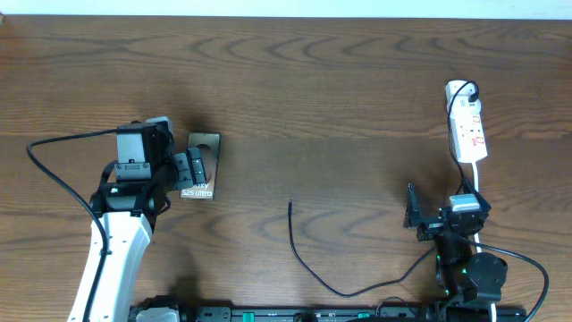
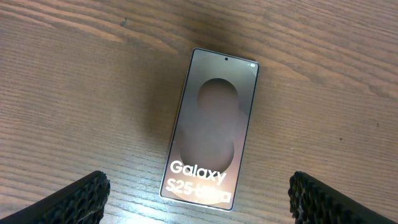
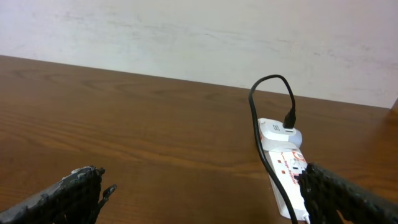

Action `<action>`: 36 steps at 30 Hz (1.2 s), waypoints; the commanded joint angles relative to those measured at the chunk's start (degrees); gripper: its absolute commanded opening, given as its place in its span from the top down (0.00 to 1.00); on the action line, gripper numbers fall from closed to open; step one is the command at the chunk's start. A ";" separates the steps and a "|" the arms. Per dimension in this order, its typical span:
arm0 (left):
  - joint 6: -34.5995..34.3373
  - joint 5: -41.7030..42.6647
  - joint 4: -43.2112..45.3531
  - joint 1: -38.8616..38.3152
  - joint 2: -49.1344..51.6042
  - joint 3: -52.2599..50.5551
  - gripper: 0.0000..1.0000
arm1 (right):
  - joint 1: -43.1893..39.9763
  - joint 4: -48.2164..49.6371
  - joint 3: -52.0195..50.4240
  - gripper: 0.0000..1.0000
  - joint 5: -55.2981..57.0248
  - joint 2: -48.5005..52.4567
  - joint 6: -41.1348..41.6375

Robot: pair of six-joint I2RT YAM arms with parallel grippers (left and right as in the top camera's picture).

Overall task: Plug charger to phone and switch on socket
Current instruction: 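Move the left gripper forward over the Galaxy phone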

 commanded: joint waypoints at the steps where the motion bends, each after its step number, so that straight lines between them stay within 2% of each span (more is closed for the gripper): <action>1: 0.96 0.70 0.17 0.17 -0.07 1.18 0.07 | 0.24 -0.26 -0.09 0.01 0.42 -0.35 0.61; 9: 1.42 0.87 -0.52 0.17 0.00 1.27 0.07 | 0.26 -0.26 -0.09 0.01 0.42 -0.35 0.61; 12: 2.01 0.83 -4.09 0.15 1.55 3.87 0.07 | 0.26 -0.26 -0.09 0.01 0.42 -0.35 0.61; 17: 2.93 -2.27 -18.25 -1.60 12.31 20.31 0.07 | 0.26 -0.26 -0.09 0.01 0.42 -0.35 0.61; 24: 2.95 -2.23 -27.10 -4.11 26.21 35.10 0.07 | 0.24 -0.26 -0.09 0.01 0.42 -0.35 0.61; 36: 4.02 -2.14 -25.49 -4.33 37.13 37.24 0.07 | 0.26 -0.26 -0.09 0.01 0.42 -0.35 0.61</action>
